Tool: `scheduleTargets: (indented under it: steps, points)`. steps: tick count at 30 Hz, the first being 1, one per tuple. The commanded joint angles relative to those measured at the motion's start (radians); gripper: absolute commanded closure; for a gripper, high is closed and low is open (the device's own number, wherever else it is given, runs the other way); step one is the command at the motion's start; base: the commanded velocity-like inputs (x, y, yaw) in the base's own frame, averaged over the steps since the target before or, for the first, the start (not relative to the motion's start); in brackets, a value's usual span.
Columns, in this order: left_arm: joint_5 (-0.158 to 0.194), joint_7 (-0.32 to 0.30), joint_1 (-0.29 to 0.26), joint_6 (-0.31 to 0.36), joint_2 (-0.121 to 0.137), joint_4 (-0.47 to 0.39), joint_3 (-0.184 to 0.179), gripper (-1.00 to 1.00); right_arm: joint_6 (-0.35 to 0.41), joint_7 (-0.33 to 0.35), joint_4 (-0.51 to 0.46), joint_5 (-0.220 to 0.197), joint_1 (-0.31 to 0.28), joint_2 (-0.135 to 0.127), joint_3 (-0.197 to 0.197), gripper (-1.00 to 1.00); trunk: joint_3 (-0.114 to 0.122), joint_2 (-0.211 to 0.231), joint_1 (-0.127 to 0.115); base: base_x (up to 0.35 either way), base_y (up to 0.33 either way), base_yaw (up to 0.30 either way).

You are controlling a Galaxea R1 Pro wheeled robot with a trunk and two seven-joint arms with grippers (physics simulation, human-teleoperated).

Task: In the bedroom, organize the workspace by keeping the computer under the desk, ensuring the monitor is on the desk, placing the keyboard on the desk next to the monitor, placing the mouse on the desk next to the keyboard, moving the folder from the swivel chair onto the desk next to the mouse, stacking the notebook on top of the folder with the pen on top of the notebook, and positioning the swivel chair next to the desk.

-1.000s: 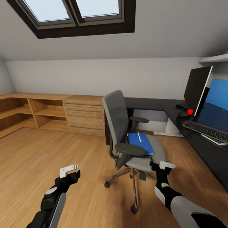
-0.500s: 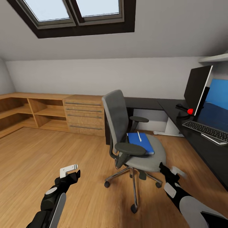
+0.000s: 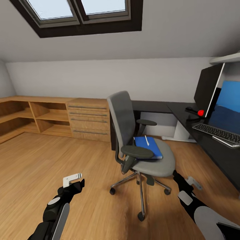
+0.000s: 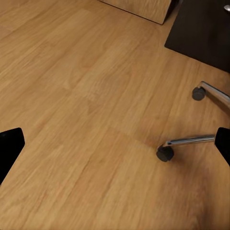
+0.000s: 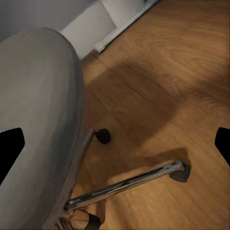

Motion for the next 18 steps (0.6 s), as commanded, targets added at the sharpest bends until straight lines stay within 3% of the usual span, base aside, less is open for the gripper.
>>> scheduleTargets:
  steps: [1,9,10,11,18]
  points:
    - [0.011,0.007,-0.001,0.004,-0.001,-0.001,0.0,-1.0,-0.008,0.005,0.001,-0.011,-0.001,0.0,0.0,-1.0,-0.004,-0.008,0.004,0.0,0.0,0.0]
    - [0.009,0.006,-0.001,0.004,-0.001,0.001,0.0,-1.0,-0.033,-0.018,0.0,-0.013,-0.001,0.001,-0.003,-1.0,-0.029,-0.064,0.034,0.0,0.0,0.0]
    - [0.009,0.007,-0.001,0.004,-0.001,0.001,0.0,-1.0,-0.045,-0.022,0.0,-0.014,-0.001,0.001,-0.002,-1.0,-0.032,-0.071,0.038,0.0,0.0,0.0]
    - [0.009,0.006,-0.001,0.004,0.0,0.001,0.0,-1.0,-0.132,-0.028,0.0,-0.013,-0.001,0.004,-0.001,-1.0,-0.034,-0.078,0.042,0.0,0.0,-0.063]
    - [0.009,0.005,-0.001,0.004,0.001,0.001,0.0,-1.0,-0.165,-0.029,0.001,-0.013,-0.001,0.006,0.0,-1.0,-0.04,-0.113,0.061,0.0,0.0,-0.084]
